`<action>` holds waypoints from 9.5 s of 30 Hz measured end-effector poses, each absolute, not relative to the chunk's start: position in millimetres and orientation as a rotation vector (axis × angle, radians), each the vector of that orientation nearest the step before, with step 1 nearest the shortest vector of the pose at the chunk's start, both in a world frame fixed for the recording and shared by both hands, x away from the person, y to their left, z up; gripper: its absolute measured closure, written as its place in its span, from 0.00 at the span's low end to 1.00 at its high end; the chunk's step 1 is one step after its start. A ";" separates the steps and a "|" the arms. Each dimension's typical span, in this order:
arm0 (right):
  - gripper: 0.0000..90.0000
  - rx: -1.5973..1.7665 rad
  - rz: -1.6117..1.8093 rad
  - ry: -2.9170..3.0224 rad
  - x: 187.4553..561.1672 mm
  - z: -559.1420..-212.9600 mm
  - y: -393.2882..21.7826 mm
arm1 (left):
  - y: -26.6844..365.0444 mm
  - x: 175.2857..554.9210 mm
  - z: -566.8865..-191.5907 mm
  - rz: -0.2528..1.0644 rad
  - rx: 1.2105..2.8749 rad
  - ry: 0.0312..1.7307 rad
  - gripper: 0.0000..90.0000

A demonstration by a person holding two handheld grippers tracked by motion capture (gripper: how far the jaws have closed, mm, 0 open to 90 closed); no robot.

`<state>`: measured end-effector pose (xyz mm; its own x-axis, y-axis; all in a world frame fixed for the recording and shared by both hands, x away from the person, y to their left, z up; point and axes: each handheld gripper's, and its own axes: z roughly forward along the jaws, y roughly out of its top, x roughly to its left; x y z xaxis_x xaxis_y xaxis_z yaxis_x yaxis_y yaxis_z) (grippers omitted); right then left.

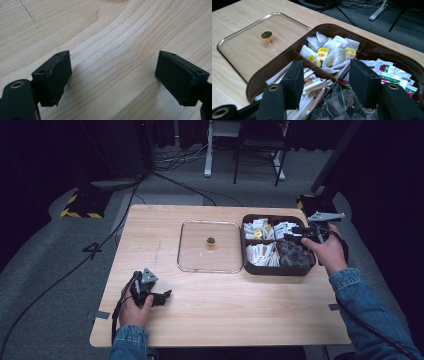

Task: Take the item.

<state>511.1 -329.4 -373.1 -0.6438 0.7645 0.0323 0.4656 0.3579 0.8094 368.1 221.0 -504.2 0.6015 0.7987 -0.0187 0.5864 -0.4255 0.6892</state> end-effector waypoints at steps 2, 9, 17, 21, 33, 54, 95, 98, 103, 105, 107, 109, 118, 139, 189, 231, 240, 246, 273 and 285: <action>0.54 1.124 1.169 2.271 523.5 -375.8 -331.8 | 221.2 368.2 -504.0 0.406 2.163 1.091 0.16; 0.56 1.186 1.119 2.244 547.9 -381.7 -340.1 | 222.3 368.2 -504.2 0.405 2.153 1.095 0.17; 0.63 1.310 1.047 2.229 570.2 -393.2 -346.9 | 222.1 368.2 -504.0 0.413 2.161 1.092 0.16; 0.68 1.366 0.990 2.259 577.2 -404.1 -345.1 | 222.1 368.1 -504.0 0.414 2.161 1.092 0.16; 0.72 1.446 0.881 2.285 588.2 -432.0 -341.2 | 222.2 367.9 -504.0 0.414 2.161 1.092 0.16; 0.86 1.422 0.884 2.296 590.5 -432.8 -324.4 | 222.3 368.0 -504.0 0.412 2.160 1.091 0.16; 1.00 1.322 1.008 2.217 570.6 -389.3 -319.6 | 222.4 368.1 -504.1 0.411 2.158 1.092 0.16; 1.00 1.299 1.057 2.219 564.6 -380.3 -319.3 | 222.4 368.1 -504.1 0.410 2.157 1.092 0.16; 1.00 1.270 1.132 2.237 553.9 -367.6 -318.9 | 222.4 368.0 -504.2 0.406 2.151 1.097 0.16; 1.00 1.258 1.163 2.242 549.9 -363.4 -318.8 | 222.3 368.0 -504.2 0.406 2.151 1.097 0.16; 1.00 1.252 1.198 2.247 545.1 -359.5 -318.3 | 222.5 368.0 -504.2 0.400 2.149 1.101 0.16; 1.00 1.250 1.239 2.252 540.3 -356.2 -317.4 | 223.4 369.0 -503.9 0.393 2.147 1.102 0.16; 1.00 1.220 1.297 2.310 518.6 -345.2 -307.3 | 223.3 369.8 -504.0 0.405 2.153 1.101 0.16; 1.00 0.964 1.487 2.485 447.0 -332.6 -266.2 | 222.9 369.3 -504.1 0.421 2.156 1.098 0.17; 1.00 0.766 1.481 2.887 356.2 -422.8 -179.8 | 223.0 369.2 -503.8 0.416 2.159 1.100 0.17; 0.51 0.739 1.396 2.673 373.1 -444.4 -182.0 | 223.5 366.0 -503.9 0.423 2.156 1.110 0.17; 0.47 0.740 1.415 2.578 370.6 -422.5 -218.3 | 229.9 360.2 -504.0 0.415 2.160 1.095 0.17; 0.45 0.752 1.388 2.524 366.6 -413.3 -242.1 | 231.0 359.4 -503.9 0.414 2.166 1.088 0.17; 0.33 1.126 1.013 2.428 381.6 -459.3 -329.6 | 231.9 363.2 -504.2 0.404 2.166 1.080 0.16; 0.29 1.190 0.920 2.432 386.3 -487.6 -344.4 | 231.8 363.1 -504.2 0.405 2.167 1.081 0.16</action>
